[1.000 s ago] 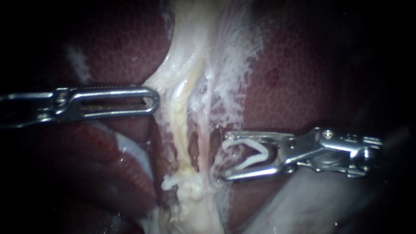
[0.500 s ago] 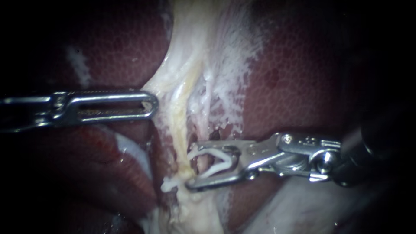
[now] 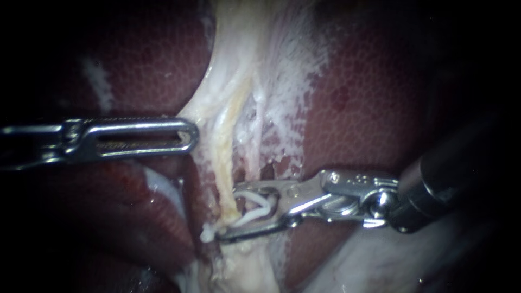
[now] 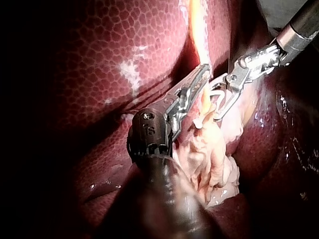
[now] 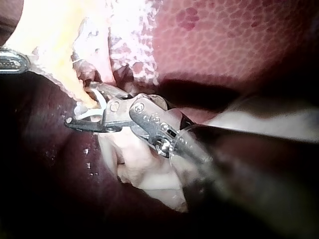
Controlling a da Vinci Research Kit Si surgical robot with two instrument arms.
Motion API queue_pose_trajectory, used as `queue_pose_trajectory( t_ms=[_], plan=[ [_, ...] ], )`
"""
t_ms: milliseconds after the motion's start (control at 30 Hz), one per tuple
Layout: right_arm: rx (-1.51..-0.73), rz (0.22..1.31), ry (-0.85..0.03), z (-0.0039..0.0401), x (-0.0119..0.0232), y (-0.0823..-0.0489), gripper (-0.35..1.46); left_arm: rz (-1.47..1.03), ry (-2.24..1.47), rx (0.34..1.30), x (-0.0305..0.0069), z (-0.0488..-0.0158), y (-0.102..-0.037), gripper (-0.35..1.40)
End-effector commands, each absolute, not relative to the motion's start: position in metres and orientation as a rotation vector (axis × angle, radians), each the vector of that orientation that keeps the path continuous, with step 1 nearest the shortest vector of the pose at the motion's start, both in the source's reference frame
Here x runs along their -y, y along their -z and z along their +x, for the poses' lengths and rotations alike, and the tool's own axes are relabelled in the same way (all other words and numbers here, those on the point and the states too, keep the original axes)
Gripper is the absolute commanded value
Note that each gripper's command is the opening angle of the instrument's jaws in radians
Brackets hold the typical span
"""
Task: Clipping second clip left tube
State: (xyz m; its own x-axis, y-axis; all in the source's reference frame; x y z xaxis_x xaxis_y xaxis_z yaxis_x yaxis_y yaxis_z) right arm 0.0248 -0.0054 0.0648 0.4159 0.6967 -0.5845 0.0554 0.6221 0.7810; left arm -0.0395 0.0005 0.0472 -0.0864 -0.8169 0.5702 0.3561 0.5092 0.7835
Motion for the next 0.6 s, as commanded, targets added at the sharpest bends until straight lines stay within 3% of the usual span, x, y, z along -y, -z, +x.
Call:
queue_pose_trajectory(
  t_ms=[33,600],
  plan=[
    [-1.081,0.833,-0.465,0.0250,0.0055,-0.0649,0.54,0.451,1.033,1.321,-0.0004,-0.0395,-0.0473,-0.35],
    [-1.085,0.883,-0.457,0.0266,0.0064,-0.0647,0.48,0.450,1.032,1.321,-0.0003,-0.0396,-0.0475,-0.35]
  ],
)
